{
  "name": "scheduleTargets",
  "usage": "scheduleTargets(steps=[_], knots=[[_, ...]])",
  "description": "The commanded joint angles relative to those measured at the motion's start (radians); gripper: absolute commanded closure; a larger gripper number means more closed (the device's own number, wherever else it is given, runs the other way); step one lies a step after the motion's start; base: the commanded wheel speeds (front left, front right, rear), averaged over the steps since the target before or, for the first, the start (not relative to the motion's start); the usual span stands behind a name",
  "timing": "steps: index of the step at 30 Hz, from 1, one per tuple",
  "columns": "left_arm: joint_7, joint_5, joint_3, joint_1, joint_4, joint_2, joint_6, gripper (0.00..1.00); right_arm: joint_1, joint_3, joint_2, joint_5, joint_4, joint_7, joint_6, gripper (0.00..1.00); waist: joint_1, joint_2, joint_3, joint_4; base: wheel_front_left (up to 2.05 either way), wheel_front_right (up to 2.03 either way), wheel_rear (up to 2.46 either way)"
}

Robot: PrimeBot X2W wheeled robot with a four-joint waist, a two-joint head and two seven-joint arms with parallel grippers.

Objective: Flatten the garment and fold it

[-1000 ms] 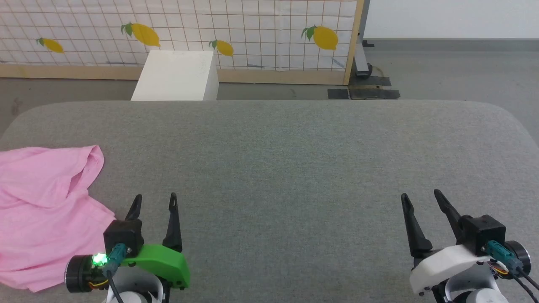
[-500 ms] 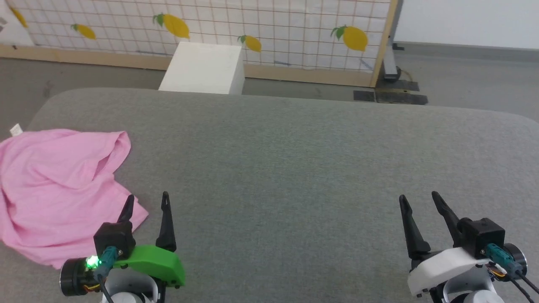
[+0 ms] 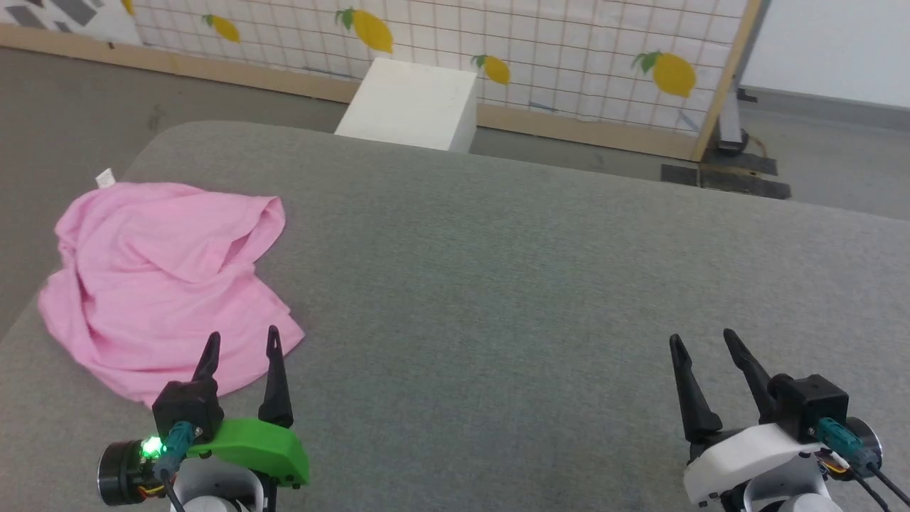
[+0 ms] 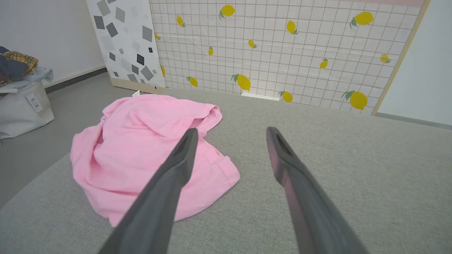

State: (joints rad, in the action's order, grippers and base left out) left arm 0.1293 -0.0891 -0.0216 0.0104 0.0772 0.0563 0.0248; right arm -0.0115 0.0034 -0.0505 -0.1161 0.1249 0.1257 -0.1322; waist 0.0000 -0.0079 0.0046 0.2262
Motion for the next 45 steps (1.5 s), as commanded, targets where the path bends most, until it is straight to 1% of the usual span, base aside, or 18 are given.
scheduleTargets(steps=[1, 9, 25, 45], knots=[[0.011, -0.005, -0.004, -0.014, 0.006, 0.003, 0.006, 0.00, 0.003, 0.003, 0.000, -0.008, 0.007, 0.014, 0.001, 0.00, 0.0000, 0.0042, 0.000, 0.032, 0.00, 0.00, 0.00], [0.027, -0.010, -0.008, -0.017, 0.011, 0.006, 0.012, 0.00, 0.007, 0.009, 0.000, -0.017, 0.026, 0.030, 0.001, 0.00, 0.0000, 0.0047, 0.000, 0.090, 0.00, 0.00, 0.00], [0.060, -0.030, -0.010, -0.022, 0.034, 0.009, 0.017, 0.00, 0.020, 0.021, 0.000, -0.029, 0.060, 0.063, 0.001, 0.00, 0.0000, 0.0057, 0.005, 0.179, 0.00, 0.00, 0.00], [0.096, -0.063, -0.001, -0.038, 0.058, 0.018, 0.031, 0.00, 0.042, 0.021, 0.000, -0.049, 0.089, 0.105, 0.001, 0.00, 0.0000, 0.0069, 0.004, 0.267, 0.00, 0.00, 0.00]])
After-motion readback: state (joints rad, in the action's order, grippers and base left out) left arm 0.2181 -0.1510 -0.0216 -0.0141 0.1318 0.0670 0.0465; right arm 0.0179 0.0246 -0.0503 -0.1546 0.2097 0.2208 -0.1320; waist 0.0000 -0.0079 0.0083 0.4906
